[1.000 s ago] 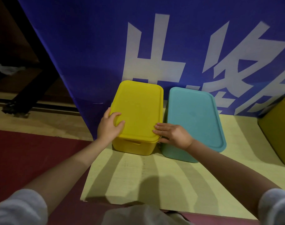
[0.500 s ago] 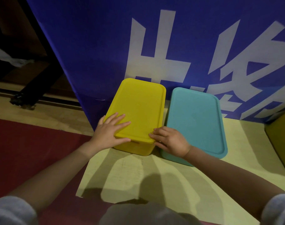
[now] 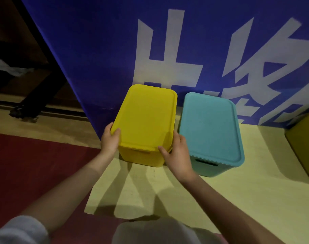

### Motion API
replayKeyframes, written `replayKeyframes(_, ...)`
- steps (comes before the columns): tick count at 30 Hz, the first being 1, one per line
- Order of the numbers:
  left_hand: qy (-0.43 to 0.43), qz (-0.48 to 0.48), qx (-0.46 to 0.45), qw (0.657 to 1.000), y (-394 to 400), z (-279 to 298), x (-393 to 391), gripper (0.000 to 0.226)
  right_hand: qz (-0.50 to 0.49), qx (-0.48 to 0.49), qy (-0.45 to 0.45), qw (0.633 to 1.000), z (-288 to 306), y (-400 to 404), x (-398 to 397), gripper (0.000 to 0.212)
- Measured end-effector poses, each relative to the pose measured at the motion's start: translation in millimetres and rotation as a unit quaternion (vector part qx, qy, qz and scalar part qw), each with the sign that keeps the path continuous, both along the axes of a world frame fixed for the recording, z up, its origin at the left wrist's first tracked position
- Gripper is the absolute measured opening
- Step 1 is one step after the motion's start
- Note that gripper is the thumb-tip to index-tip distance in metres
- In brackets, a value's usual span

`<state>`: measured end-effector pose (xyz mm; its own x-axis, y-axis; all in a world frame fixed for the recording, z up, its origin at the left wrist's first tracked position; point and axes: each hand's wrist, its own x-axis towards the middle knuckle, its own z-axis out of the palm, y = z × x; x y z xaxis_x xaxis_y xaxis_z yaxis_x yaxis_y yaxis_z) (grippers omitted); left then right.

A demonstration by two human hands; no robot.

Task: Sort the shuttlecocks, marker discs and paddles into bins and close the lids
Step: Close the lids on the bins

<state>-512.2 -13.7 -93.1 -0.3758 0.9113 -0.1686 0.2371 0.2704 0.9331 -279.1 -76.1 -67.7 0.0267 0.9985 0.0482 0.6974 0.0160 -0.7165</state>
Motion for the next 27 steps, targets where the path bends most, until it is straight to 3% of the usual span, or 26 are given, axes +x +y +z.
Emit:
replayKeyframes(5, -0.019, -0.008, 0.009, 1.000, -9, -1, -4, 0.039, -0.061, -0.054, -0.018, 0.997, -18, -17, -10, 0.069)
replayKeyframes(9, -0.016, -0.023, 0.017, 0.999, -12, 1, -11, 0.040, -0.075, -0.042, 0.097, 0.992, -27, -22, -9, 0.041)
replayKeyframes(12, -0.023, -0.033, 0.023, 0.999, -12, 2, -11, 0.041, -0.113, -0.017, 0.157, 0.981, -22, -19, -22, 0.046)
replayKeyframes(15, -0.007, -0.052, 0.043, 0.998, -12, 5, -7, 0.042, -0.184, -0.010, 0.225, 0.957, -19, -12, -33, 0.035)
replayKeyframes(23, 0.002, -0.067, 0.041, 0.997, -12, 5, -15, 0.043, -0.217, -0.038, 0.221, 0.950, -28, -9, -40, 0.050)
replayKeyframes(27, 0.102, -0.147, 0.066, 0.982, -17, -2, -23, 0.048, -0.175, -0.024, 0.130, 0.976, -24, -10, -35, 0.057)
